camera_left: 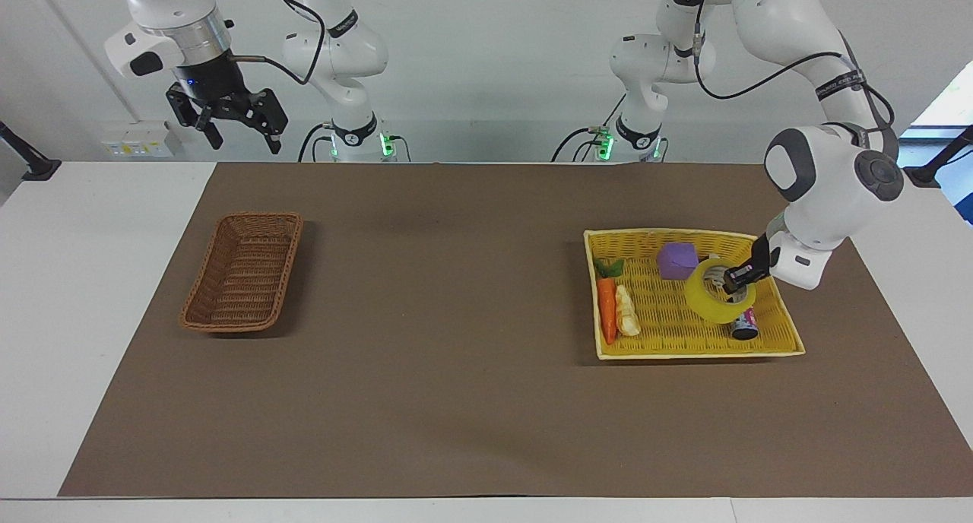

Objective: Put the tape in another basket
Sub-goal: 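Grasp the yellow tape roll with the left gripper and lift it, then carry the tape toward the center while the right gripper reaches toward it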

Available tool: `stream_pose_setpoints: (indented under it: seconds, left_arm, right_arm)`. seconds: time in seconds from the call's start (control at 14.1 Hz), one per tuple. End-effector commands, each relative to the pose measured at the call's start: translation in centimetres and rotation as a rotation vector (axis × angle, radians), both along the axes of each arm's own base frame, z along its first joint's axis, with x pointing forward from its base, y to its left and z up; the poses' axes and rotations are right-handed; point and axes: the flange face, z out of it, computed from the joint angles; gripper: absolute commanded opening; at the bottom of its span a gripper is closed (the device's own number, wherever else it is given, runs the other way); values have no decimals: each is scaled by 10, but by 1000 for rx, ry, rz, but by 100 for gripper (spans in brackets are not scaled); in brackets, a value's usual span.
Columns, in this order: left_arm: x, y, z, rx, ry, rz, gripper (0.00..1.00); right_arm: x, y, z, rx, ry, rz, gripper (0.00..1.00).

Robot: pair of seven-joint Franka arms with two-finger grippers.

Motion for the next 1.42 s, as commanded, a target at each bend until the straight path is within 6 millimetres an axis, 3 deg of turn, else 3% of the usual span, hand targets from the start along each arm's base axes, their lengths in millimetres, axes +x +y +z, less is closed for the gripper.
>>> stream_pose_setpoints:
  seconds: [0.0, 0.14, 0.36, 0.43, 0.57, 0.64, 0.92, 1.14, 1.35]
  left_arm:
    - [1, 10, 51, -6, -12, 0, 0]
    - [2, 14, 82, -6, -7, -1, 0]
    - [-2, 16, 107, 3, 9, -6, 0]
    - [-6, 10, 119, 36, 13, -33, 0]
    - [-10, -4, 122, 43, 27, -58, 0]
    - [-11, -20, 122, 39, 34, -84, 0]
    - [-21, -77, 130, 19, 35, -175, 0]
    - [-33, -136, 133, 0, 34, -275, 0]
    - [-51, -195, 137, -8, 37, -281, 0]
  right_arm:
    - [1, 6, -12, 21, -7, 37, 100]
    - [5, 19, -21, 54, -12, 57, 100]
    - [12, 54, -26, 71, -53, 111, 100]
    - [14, 65, -26, 75, -67, 126, 100]
    - [17, 66, -35, 74, -60, 134, 100]
    - [18, 64, -43, 74, -45, 128, 100]
    - [21, 71, -42, 122, -66, 112, 100]
    - [25, 121, -49, 183, -74, 65, 100]
    - [27, 197, -54, 362, -90, -23, 100]
